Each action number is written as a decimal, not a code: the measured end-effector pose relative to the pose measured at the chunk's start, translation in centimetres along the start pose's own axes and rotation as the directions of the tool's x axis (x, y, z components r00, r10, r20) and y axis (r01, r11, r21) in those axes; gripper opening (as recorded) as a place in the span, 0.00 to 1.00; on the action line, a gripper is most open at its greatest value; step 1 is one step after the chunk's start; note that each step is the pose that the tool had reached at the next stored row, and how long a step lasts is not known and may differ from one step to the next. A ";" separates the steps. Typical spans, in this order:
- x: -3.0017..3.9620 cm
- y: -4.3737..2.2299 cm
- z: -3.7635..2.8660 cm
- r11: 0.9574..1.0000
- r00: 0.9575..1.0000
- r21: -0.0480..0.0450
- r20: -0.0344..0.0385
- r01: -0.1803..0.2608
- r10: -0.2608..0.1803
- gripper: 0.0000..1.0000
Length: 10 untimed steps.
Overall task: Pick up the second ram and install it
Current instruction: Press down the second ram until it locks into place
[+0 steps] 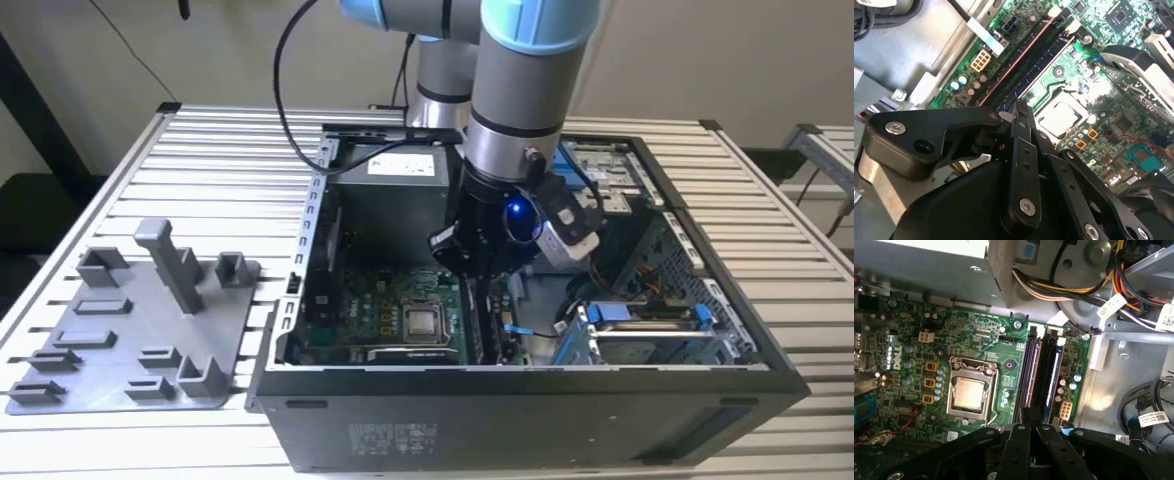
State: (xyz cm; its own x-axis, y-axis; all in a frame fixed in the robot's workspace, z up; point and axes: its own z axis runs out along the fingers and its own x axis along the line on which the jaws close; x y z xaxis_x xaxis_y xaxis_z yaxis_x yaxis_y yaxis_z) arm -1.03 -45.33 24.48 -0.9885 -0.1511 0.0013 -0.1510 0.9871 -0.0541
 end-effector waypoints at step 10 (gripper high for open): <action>0.05 0.01 0.11 0.997 0.997 -0.043 0.023 0.069 -0.068 0.11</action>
State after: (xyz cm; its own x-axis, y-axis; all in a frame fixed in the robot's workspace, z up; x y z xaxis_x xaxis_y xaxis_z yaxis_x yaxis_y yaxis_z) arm -1.08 -45.33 24.37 -0.9755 -0.2190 -0.0183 -0.2189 0.9757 -0.0105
